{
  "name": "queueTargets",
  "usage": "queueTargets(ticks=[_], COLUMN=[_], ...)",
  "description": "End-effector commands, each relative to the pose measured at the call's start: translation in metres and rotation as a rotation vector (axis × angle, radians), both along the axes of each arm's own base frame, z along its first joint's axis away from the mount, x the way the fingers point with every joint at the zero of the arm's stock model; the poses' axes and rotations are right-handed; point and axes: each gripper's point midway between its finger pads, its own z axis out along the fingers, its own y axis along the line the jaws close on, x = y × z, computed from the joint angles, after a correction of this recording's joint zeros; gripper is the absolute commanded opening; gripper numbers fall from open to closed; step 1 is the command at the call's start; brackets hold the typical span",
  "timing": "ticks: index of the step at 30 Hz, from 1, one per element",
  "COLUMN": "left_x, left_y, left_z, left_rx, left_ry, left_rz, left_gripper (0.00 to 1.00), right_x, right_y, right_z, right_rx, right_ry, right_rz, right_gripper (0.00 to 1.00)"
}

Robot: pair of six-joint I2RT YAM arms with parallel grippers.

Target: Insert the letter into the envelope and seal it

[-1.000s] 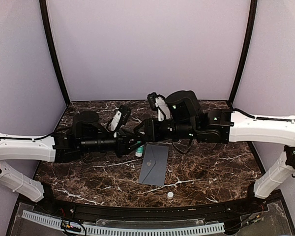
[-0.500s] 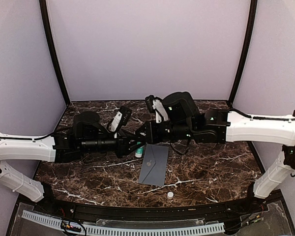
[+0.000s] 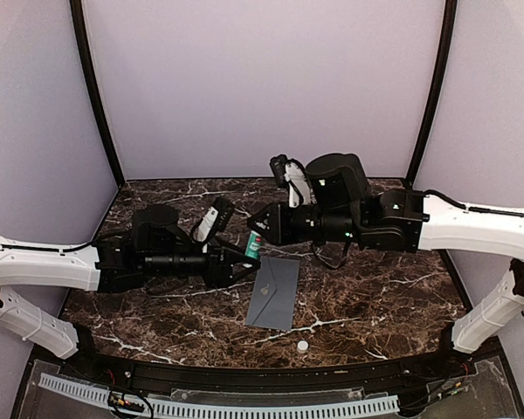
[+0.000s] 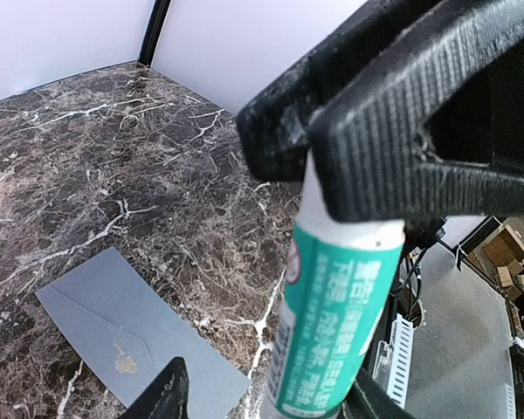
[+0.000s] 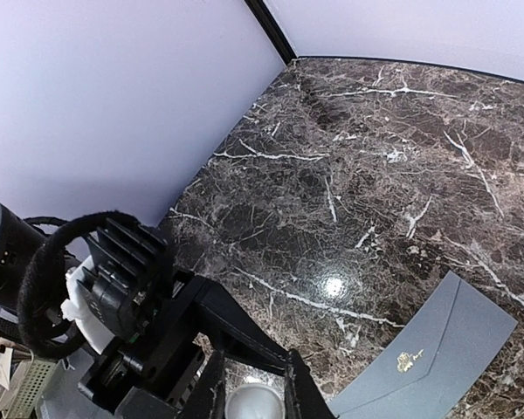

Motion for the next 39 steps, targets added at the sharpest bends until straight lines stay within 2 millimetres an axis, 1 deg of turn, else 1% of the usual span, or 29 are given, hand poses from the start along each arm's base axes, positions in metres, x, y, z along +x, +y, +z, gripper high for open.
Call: queueTargets(ticks=[1, 2, 4, 7, 12, 20, 24, 25, 27, 29, 32, 33, 34, 35, 36, 37, 38, 39], left_x=[-0.008, -0.008, -0.009, -0.011, -0.012, -0.011, -0.011, -0.011, -0.010, -0.010, -0.009, -0.008, -0.006, -0.004, -0.001, 0.004, 0.007, 0.013], left_y=[0.000, 0.000, -0.001, -0.004, -0.006, -0.008, -0.011, -0.011, -0.010, -0.010, -0.008, -0.006, -0.005, -0.001, 0.002, 0.009, 0.012, 0.021], left_z=[0.004, 0.004, 0.007, 0.013, 0.014, 0.012, 0.013, 0.013, 0.012, 0.011, 0.011, 0.008, 0.012, 0.007, 0.012, 0.008, 0.013, 0.009], left_rx=[-0.026, -0.029, -0.040, -0.062, -0.071, -0.075, -0.077, -0.076, -0.074, -0.070, -0.062, -0.043, -0.043, -0.014, -0.011, 0.012, 0.011, 0.031], left_ry=[0.009, 0.007, 0.003, -0.003, -0.006, 0.001, 0.001, 0.002, 0.003, 0.010, 0.022, 0.030, 0.026, 0.041, 0.040, 0.056, 0.056, 0.068], left_rz=[-0.029, -0.031, -0.037, -0.055, -0.064, -0.070, -0.075, -0.074, -0.072, -0.067, -0.054, -0.046, -0.042, -0.038, -0.036, -0.036, -0.038, -0.043], left_gripper=[0.49, 0.46, 0.44, 0.44, 0.33, 0.29, 0.20, 0.15, 0.09, 0.05, 0.03, 0.02, 0.02, 0.02, 0.01, 0.01, 0.01, 0.01], right_x=[0.002, 0.002, 0.002, 0.002, 0.003, 0.003, 0.004, 0.003, 0.004, 0.005, 0.006, 0.007, 0.007, 0.007, 0.007, 0.007, 0.006, 0.005], right_y=[-0.003, -0.003, -0.002, -0.002, -0.002, -0.003, -0.004, -0.005, -0.006, -0.008, -0.014, -0.018, -0.023, -0.028, -0.035, -0.043, -0.051, -0.060], right_z=[0.016, 0.015, 0.014, 0.014, 0.012, 0.011, 0.011, 0.011, 0.010, 0.010, 0.012, 0.012, 0.013, 0.013, 0.012, 0.009, 0.005, 0.000], right_rx=[0.061, 0.062, 0.063, 0.064, 0.062, 0.065, 0.065, 0.064, 0.067, 0.070, 0.068, 0.060, 0.049, 0.034, 0.017, -0.004, -0.030, -0.056], right_ry=[-0.023, -0.021, -0.017, -0.014, -0.011, -0.005, -0.004, -0.003, -0.001, 0.000, -0.010, -0.018, -0.027, -0.037, -0.044, -0.047, -0.046, -0.045], right_rz=[-0.009, -0.008, -0.006, -0.003, -0.004, -0.001, -0.004, -0.005, -0.010, -0.015, -0.026, -0.034, -0.042, -0.052, -0.062, -0.074, -0.085, -0.098], right_gripper=[0.12, 0.12, 0.11, 0.11, 0.10, 0.10, 0.10, 0.10, 0.16, 0.25, 0.47, 0.55, 0.60, 0.65, 0.68, 0.70, 0.71, 0.71])
